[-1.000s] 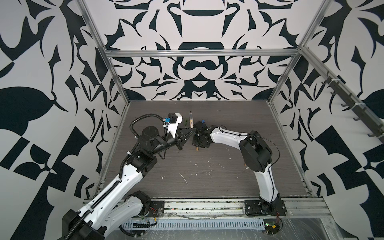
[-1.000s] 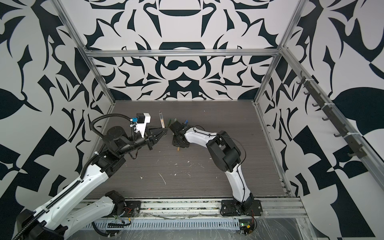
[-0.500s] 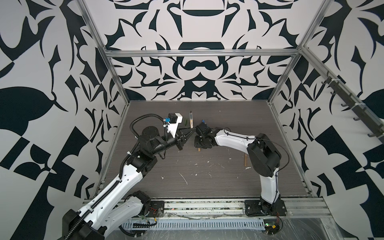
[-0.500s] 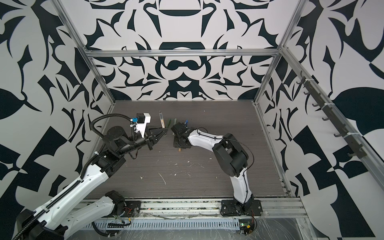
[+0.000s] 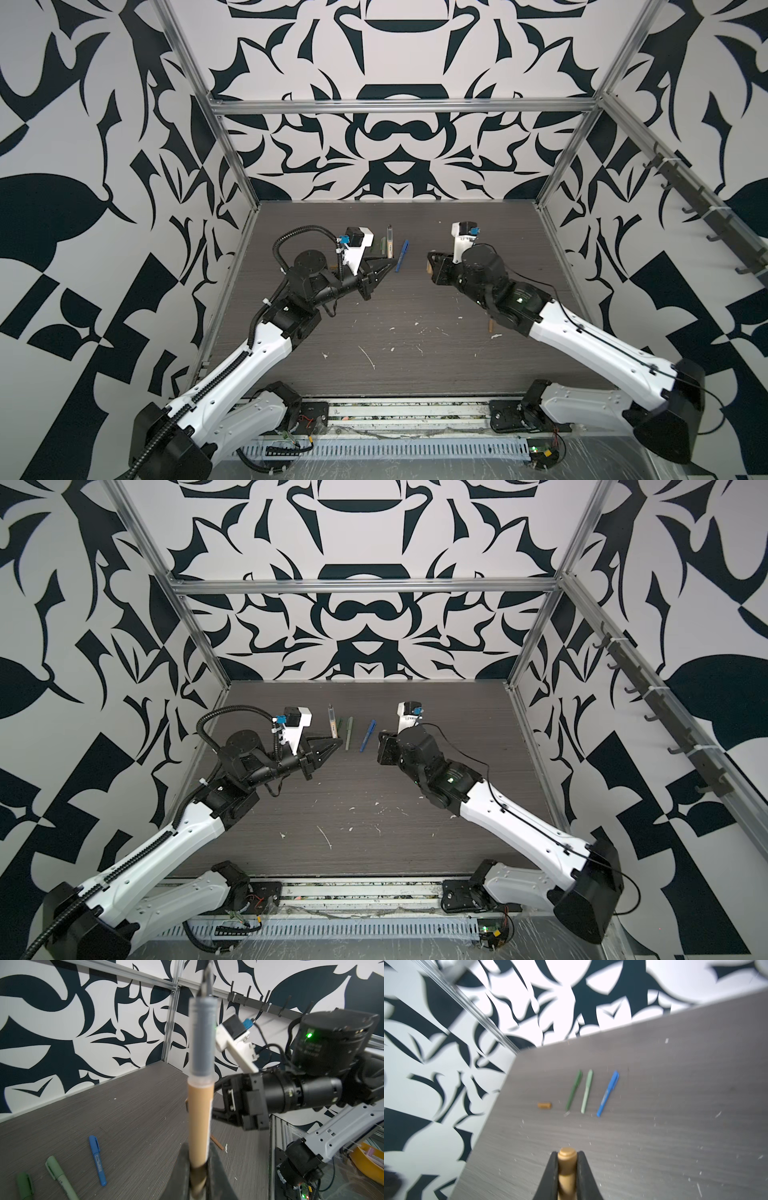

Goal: Insert the pens into the pen caps
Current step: 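Close the right gripper on the tan cap and raise it toward the pen, then push the tan cap down onto the upright pen with the right gripper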

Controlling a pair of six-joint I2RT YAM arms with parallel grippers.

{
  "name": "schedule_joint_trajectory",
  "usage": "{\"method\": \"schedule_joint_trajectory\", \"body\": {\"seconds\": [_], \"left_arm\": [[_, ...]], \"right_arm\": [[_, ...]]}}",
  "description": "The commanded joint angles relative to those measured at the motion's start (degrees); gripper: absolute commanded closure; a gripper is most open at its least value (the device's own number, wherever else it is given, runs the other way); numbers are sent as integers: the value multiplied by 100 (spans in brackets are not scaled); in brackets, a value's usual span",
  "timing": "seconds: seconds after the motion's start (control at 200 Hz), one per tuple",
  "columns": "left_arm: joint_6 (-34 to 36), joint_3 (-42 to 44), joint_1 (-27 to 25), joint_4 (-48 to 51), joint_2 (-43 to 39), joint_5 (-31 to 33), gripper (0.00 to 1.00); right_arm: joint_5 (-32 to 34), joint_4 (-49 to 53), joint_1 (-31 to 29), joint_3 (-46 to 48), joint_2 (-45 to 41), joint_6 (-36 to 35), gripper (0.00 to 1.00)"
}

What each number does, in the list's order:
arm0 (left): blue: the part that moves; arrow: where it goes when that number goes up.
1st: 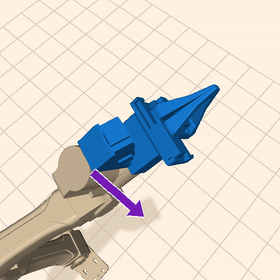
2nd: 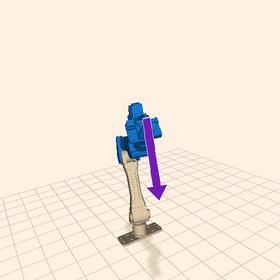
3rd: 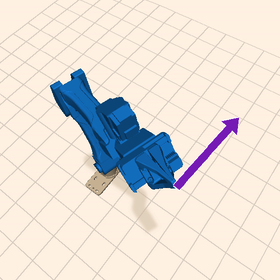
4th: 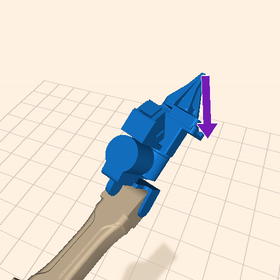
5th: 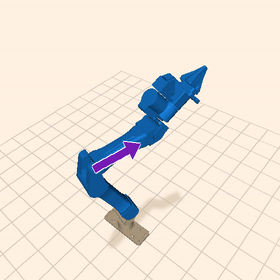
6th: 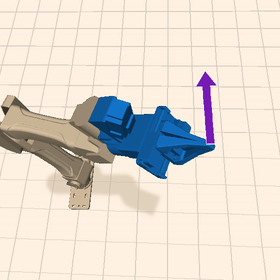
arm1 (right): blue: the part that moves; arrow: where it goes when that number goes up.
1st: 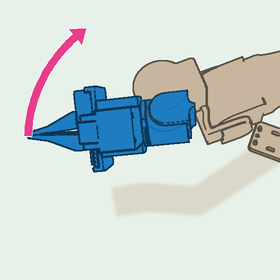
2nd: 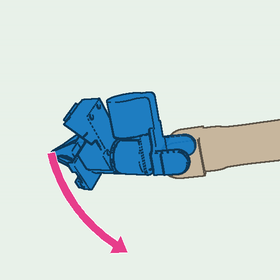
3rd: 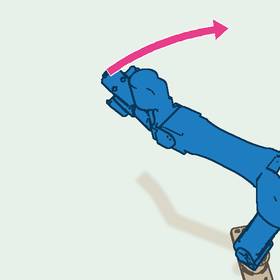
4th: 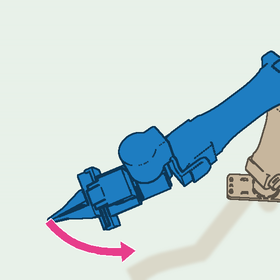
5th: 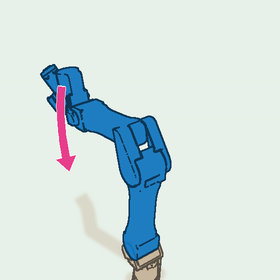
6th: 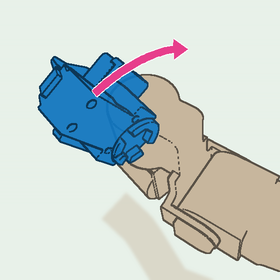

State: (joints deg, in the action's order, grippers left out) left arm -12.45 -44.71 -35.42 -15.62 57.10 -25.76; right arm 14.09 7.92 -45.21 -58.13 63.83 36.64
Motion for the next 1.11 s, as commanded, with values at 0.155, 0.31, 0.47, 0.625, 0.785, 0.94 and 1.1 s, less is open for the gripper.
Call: {"method": "schedule_joint_trajectory", "body": {"seconds": [0.155, 0.31, 0.47, 0.625, 0.785, 0.94, 1.1], "left_arm": [[479, 66, -347, 12, 205, 62, 98], [498, 26, -356, 75, 295, -4, 98], [520, -19, -369, 161, 303, -43, 98], [520, -47, -379, 177, 306, -96, 98], [508, -34, -379, 183, 274, -79, 98], [509, -38, -378, 194, 247, -87, 97], [507, -48, -380, 191, 258, -96, 98]], "right_arm": [[-248, -893, -13, -568, -492, -1038, 92], [-763, -1185, -91, -1018, -284, -1306, 92], [-881, -1354, -315, -1385, -8, -1485, 93], [-849, -1446, -555, -1628, 253, -1752, 93], [-752, -1621, -636, -1727, 423, -1779, 94], [-701, -1668, -654, -1755, 454, -1858, 95], [-635, -1709, -649, -1676, 418, -1895, 95]]}}
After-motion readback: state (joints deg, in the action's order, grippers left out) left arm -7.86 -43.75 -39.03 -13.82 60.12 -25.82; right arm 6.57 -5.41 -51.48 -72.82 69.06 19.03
